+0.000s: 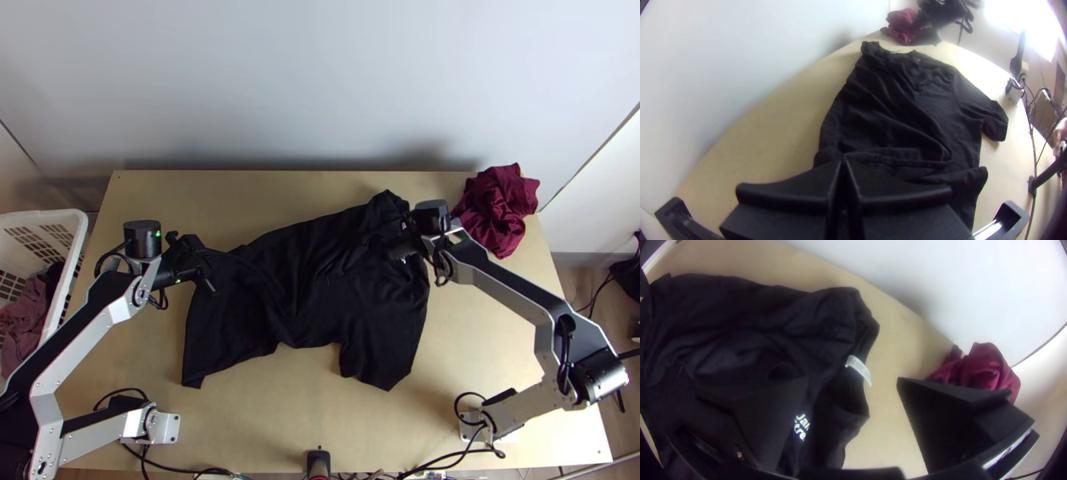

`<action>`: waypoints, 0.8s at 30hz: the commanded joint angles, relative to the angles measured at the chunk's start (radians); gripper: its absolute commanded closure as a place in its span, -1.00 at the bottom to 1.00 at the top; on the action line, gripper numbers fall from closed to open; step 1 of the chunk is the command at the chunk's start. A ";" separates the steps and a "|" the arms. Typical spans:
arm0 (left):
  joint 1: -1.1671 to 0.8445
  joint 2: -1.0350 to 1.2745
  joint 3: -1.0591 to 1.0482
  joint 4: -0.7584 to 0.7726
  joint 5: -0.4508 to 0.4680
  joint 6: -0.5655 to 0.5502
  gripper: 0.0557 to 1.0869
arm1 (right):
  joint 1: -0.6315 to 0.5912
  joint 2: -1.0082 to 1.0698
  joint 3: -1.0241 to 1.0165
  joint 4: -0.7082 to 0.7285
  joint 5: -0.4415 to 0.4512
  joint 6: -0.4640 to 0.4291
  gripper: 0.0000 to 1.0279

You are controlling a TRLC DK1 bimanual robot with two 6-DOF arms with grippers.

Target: Fold the t-shirt

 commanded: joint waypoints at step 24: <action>0.017 0.039 -0.033 0.076 -0.007 -0.013 0.83 | 0.056 0.209 0.121 -0.007 -0.020 -0.016 -0.80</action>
